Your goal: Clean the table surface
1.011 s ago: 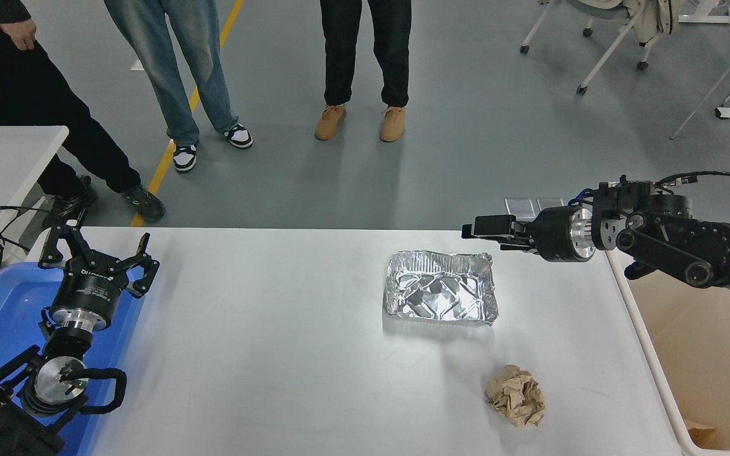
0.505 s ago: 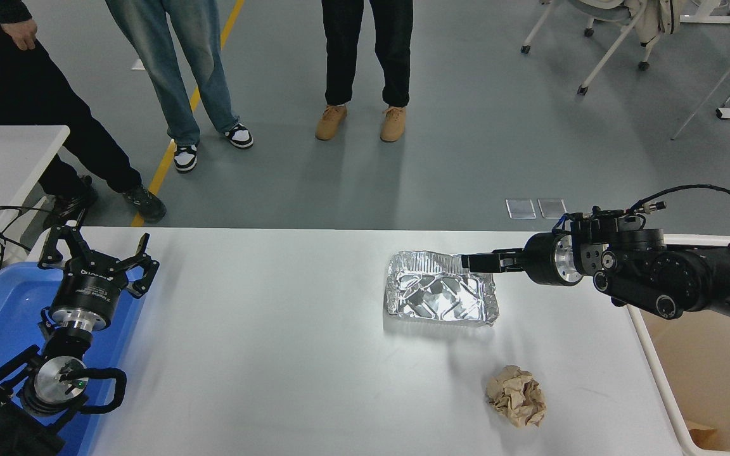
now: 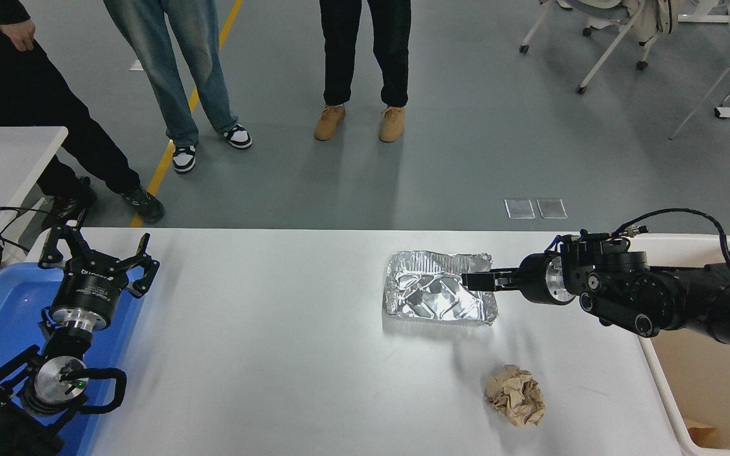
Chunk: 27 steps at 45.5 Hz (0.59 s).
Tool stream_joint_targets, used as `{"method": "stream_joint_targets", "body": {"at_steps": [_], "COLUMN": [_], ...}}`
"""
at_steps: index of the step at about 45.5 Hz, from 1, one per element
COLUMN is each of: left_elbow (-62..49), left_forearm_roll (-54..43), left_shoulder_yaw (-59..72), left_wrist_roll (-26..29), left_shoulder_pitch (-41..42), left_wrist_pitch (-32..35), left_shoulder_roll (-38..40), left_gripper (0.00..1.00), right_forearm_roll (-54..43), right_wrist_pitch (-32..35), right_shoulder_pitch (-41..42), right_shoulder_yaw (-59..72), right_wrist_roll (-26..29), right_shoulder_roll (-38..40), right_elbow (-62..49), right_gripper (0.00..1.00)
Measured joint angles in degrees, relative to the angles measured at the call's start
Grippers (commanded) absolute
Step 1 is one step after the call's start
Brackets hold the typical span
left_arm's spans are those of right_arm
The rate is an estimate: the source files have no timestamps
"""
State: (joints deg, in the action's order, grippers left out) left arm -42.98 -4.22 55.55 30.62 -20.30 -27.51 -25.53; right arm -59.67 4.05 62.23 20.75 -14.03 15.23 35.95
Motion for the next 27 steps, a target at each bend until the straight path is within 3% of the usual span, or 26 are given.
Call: {"method": "stream_joint_targets", "body": {"at_steps": [27], "left_elbow": [-0.01], "left_forearm_roll": [0.0], "left_shoulder_yaw": [0.0], "left_wrist_roll": [0.0], "left_shoulder_pitch": [0.0], "left_wrist_pitch": [0.0], "left_shoulder_roll": [0.0], "left_gripper": [0.99], "right_forearm_roll": [4.94], "right_wrist_pitch": [-2.34], "right_shoulder_pitch": [-4.98], "right_shoulder_yaw": [-0.06], "right_wrist_roll": [4.1], "right_shoulder_roll": [-8.09], "right_elbow": [-12.03], "right_gripper": [0.99]}}
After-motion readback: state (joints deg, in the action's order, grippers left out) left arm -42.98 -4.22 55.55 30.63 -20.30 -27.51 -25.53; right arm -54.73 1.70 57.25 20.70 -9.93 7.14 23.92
